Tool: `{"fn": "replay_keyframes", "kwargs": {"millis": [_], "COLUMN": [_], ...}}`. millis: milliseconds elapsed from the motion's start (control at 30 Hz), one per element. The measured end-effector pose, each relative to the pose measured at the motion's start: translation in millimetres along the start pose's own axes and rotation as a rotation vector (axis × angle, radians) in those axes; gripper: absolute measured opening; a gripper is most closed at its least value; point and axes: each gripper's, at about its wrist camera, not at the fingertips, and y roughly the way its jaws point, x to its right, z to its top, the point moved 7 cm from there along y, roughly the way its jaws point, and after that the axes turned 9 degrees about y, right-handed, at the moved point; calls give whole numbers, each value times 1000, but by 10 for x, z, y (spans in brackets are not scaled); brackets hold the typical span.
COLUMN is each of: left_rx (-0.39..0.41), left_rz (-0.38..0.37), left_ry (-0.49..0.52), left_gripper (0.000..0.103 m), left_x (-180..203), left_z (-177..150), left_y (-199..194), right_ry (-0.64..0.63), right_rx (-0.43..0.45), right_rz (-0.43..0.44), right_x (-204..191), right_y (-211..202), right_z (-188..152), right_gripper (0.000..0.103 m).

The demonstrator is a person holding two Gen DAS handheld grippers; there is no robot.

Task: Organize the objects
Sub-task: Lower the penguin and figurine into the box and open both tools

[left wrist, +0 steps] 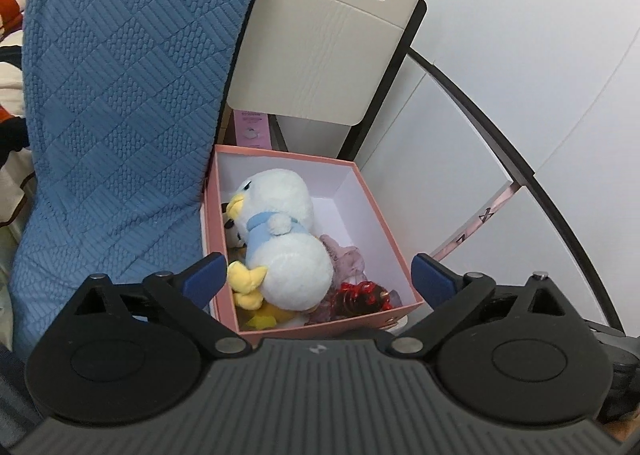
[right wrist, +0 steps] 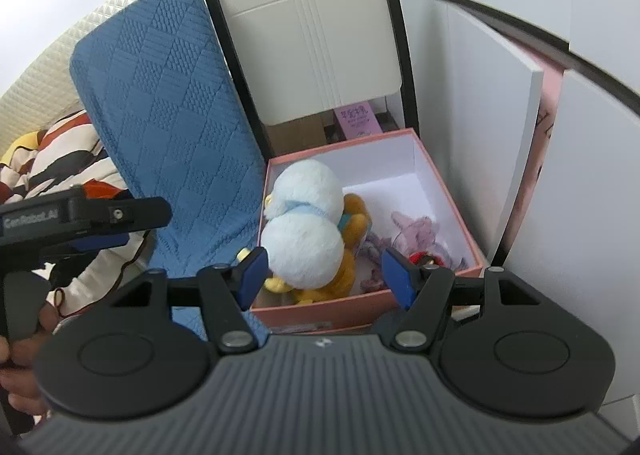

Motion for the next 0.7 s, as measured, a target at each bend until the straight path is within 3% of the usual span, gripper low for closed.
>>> {"fn": "replay_keyframes", "kwargs": {"millis": [33, 100, 700], "left_rx": [1, 12, 59], "left_rz": [1, -9, 10], "left_ry": [-5, -10, -2], "left_gripper": [101, 102, 102], "left_x": [-15, -30, -127], "left_z": [-18, -43, -297], "left_y": [-26, -85, -493], "right_ry": [4, -7, -11], "right_rx": [-2, -3, -1], "right_rz": [-4, -13, -9], "right_x": [4, -18, -217], "right_y": [-4, -18, -104], "right_z": [-24, -71, -380], "right_gripper": [98, 103, 103]}}
